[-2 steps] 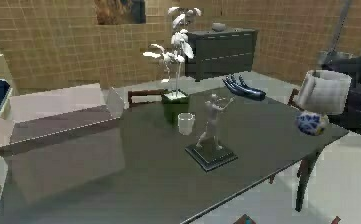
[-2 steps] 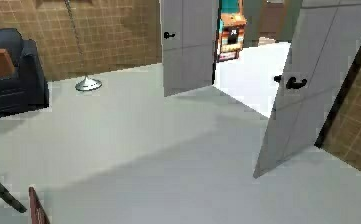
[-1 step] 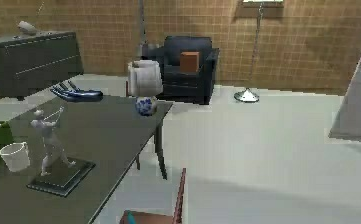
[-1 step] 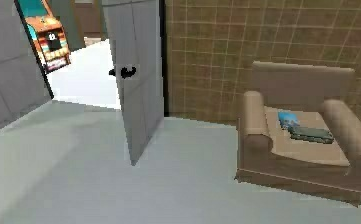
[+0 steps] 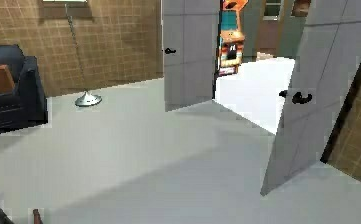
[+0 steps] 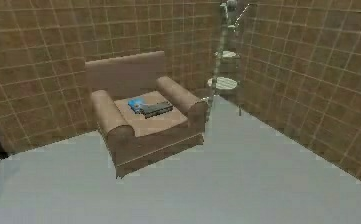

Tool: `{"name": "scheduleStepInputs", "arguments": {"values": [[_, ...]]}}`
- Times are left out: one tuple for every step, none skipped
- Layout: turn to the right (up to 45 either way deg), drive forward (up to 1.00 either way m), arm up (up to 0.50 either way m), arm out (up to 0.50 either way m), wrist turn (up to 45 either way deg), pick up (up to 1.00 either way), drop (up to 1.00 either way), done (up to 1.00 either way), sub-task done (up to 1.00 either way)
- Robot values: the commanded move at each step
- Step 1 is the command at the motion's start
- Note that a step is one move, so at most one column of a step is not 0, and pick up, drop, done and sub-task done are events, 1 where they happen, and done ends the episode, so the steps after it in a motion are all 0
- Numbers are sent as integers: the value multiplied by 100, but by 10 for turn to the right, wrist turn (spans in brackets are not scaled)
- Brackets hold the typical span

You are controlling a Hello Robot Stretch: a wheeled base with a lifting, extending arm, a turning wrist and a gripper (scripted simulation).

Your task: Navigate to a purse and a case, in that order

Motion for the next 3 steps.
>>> {"name": "scheduleStepInputs", "arguments": {"values": [[450, 0, 0, 0, 0, 0, 0, 0, 0], [270, 0, 0, 0, 0, 0, 0, 0, 0], [0, 20, 0, 0, 0, 0, 0, 0, 0]]}}
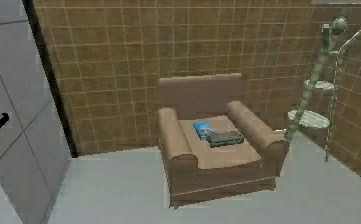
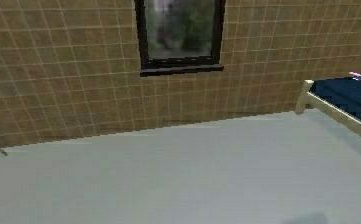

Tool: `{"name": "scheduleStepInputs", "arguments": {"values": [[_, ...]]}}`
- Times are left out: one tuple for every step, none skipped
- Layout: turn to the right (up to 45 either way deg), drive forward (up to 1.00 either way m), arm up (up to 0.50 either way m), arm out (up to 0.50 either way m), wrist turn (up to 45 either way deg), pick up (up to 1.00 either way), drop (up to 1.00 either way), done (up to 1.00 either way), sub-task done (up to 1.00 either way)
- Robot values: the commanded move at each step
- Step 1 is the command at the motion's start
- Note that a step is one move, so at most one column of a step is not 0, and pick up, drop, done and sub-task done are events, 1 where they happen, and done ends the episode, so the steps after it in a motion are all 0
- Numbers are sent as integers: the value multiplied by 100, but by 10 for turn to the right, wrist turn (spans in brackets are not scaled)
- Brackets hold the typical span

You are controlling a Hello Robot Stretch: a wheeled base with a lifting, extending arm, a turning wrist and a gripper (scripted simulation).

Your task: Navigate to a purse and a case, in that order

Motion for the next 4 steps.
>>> {"name": "scheduleStepInputs", "arguments": {"values": [[-450, 0, 0, 0, 0, 0, 0, 0, 0], [-360, 0, 0, 0, 0, 0, 0, 0, 0], [0, 100, 0, 0, 0, 0, 0, 0, 0], [-30, 0, 0, 0, 0, 0, 0, 0, 0]]}}
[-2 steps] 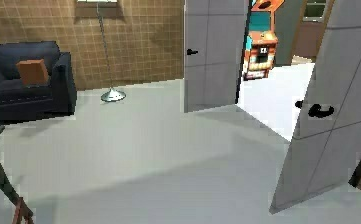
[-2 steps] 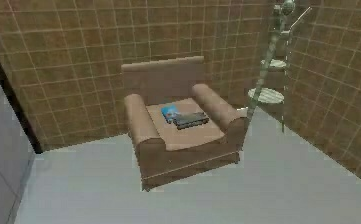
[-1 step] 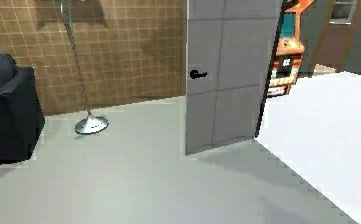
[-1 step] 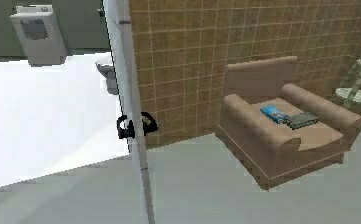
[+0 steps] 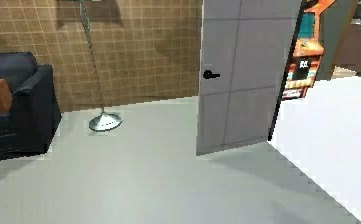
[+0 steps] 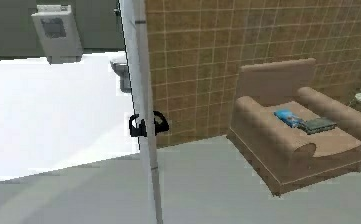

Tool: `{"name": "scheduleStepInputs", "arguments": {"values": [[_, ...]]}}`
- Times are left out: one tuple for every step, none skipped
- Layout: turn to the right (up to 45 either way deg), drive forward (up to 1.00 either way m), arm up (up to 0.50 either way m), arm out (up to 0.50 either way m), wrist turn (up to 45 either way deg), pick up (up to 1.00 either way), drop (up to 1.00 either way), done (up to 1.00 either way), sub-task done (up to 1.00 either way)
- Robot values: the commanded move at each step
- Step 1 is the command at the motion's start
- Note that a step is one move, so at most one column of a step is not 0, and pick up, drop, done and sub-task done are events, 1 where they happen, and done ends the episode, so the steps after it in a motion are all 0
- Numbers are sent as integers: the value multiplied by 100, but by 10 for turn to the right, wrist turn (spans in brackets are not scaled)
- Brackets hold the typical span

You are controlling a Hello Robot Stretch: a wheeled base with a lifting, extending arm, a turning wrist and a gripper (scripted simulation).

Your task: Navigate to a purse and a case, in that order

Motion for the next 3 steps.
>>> {"name": "scheduleStepInputs", "arguments": {"values": [[0, 15, 0, 0, 0, 0, 0, 0, 0], [210, 0, 0, 0, 0, 0, 0, 0, 0], [0, 55, 0, 0, 0, 0, 0, 0, 0]]}}
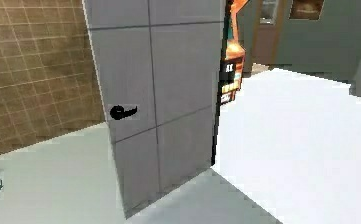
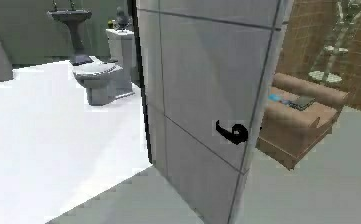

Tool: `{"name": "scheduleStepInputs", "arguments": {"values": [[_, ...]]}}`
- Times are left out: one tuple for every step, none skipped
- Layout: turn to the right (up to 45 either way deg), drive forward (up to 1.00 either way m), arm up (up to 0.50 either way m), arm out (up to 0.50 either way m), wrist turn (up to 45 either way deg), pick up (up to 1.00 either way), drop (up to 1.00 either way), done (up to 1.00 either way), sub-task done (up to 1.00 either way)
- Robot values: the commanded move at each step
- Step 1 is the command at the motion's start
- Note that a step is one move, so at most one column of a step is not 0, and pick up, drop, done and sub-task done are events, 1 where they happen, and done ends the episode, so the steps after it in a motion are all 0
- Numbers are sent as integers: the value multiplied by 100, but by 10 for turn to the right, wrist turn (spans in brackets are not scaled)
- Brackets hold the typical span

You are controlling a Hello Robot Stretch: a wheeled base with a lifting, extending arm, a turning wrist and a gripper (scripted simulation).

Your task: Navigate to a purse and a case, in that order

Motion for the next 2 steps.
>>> {"name": "scheduleStepInputs", "arguments": {"values": [[450, 0, 0, 0, 0, 0, 0, 0, 0], [60, 0, 0, 0, 0, 0, 0, 0, 0]]}}
